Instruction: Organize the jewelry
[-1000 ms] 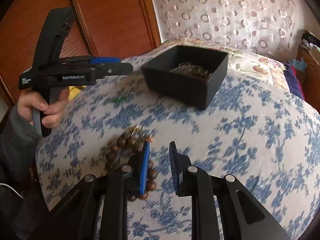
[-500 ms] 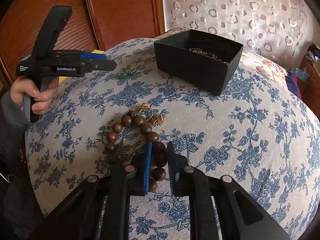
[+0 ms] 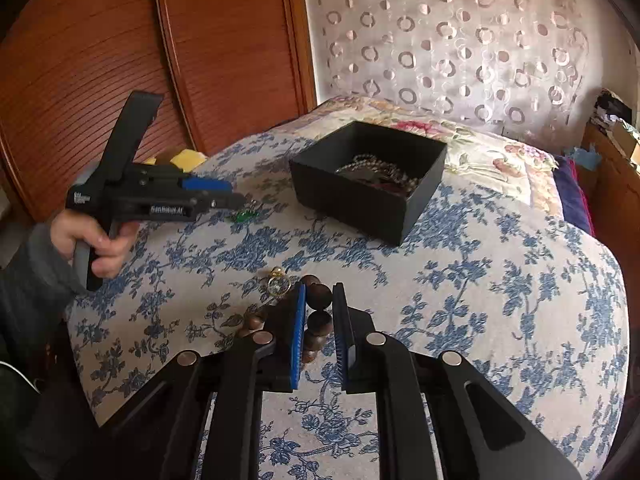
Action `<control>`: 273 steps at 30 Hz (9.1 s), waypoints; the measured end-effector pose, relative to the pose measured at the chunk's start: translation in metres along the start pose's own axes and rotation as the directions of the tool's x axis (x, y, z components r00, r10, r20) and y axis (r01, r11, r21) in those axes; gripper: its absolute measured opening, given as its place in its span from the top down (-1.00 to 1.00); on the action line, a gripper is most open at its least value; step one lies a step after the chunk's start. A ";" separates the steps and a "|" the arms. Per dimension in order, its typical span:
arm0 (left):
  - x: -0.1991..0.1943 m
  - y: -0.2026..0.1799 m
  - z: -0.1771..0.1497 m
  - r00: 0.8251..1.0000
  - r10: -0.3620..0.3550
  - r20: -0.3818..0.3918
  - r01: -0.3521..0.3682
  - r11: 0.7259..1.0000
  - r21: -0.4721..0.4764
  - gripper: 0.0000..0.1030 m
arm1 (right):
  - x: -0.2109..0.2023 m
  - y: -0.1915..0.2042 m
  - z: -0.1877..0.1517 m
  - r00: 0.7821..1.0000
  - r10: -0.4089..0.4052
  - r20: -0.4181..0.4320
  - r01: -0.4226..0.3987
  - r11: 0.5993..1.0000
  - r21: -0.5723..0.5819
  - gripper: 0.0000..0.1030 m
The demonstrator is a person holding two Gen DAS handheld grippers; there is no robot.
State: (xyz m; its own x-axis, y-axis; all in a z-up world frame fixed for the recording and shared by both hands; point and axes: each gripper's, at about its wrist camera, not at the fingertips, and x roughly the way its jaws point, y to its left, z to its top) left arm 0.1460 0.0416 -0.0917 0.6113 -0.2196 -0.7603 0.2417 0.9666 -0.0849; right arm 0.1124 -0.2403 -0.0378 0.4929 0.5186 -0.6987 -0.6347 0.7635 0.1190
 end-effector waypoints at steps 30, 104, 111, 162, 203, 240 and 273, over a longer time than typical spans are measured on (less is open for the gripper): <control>-0.021 -0.025 0.025 0.998 -0.011 0.066 0.009 0.999 0.032 0.89 | -0.031 -0.014 0.064 0.987 -0.042 0.153 0.048 0.998 -0.032 0.71; 0.006 -0.062 -0.004 0.990 -0.139 -0.033 0.141 0.987 0.071 0.31 | 0.041 -0.023 0.001 1.000 0.016 -0.026 -0.013 0.996 0.084 0.69; 0.013 -0.080 -0.009 0.987 -0.148 -0.060 0.154 0.982 0.114 0.41 | 0.043 -0.024 -0.005 0.999 0.018 -0.040 -0.014 0.995 0.097 0.69; -0.017 -0.053 0.063 0.987 -0.044 0.153 0.036 0.998 0.054 0.81 | 0.049 -0.029 0.084 0.993 -0.092 0.070 0.097 0.992 -0.085 0.66; -0.090 -0.078 0.032 0.952 0.129 0.276 -0.125 0.992 -0.032 -0.85 | -0.071 -0.012 0.039 0.911 -0.297 0.285 0.253 0.950 0.183 -0.77; -0.132 -0.080 -0.003 0.925 0.206 0.320 -0.190 0.978 -0.081 -0.85 | -0.103 -0.002 0.009 0.864 -0.378 0.334 0.301 0.917 0.261 -0.96; -0.145 -0.088 -0.005 0.913 0.206 0.352 -0.195 0.978 -0.069 -0.85 | -0.102 -0.003 0.006 0.865 -0.376 0.332 0.298 0.918 0.262 -0.96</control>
State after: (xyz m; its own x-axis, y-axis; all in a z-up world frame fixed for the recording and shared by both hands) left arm 0.0325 -0.0114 0.0230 0.8735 -0.0474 -0.4846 0.0657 0.9976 0.0207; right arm 0.0679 -0.2928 0.0372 0.8624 0.2893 -0.4154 -0.2794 0.9563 0.0858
